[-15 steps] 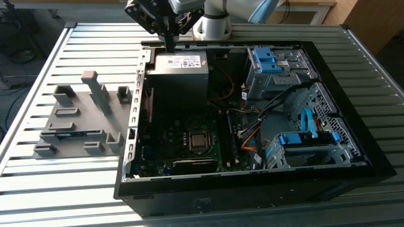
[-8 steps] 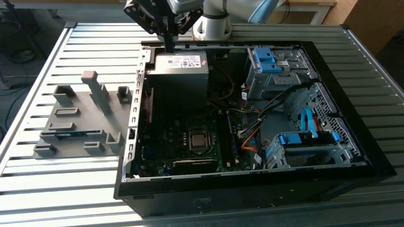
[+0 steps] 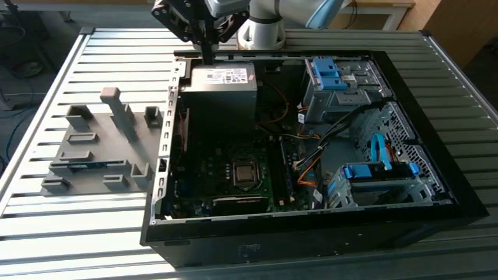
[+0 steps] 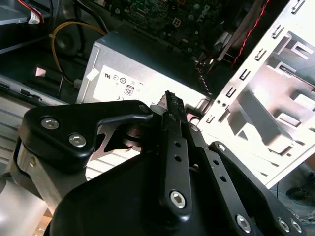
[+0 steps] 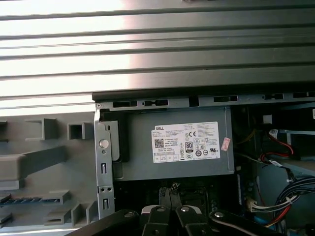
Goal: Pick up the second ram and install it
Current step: 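Reach for the second ram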
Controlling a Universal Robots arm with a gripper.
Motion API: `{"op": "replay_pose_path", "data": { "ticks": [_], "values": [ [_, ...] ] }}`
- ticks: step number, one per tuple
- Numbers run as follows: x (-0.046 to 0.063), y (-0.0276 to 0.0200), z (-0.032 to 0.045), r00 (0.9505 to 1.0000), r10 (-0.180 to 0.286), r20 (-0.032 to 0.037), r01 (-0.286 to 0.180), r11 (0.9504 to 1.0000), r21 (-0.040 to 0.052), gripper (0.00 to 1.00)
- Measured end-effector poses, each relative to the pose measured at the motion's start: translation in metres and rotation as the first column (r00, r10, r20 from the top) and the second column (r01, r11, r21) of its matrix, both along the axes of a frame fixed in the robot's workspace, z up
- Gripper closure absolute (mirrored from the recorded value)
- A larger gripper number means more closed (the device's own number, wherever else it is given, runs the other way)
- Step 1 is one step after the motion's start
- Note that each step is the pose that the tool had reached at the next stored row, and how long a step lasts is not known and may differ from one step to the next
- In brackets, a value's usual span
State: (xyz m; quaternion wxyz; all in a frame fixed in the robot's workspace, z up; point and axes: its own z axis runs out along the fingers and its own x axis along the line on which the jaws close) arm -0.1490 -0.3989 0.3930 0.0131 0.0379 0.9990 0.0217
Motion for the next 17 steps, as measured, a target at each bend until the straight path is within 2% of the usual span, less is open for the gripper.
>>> {"op": "replay_pose_path", "data": {
  "ticks": [17],
  "values": [
    [-0.0036,0.0,-0.0001,1.0,0.0,0.0001,0.0,1.0,0.0001,0.89]
  ]
}}
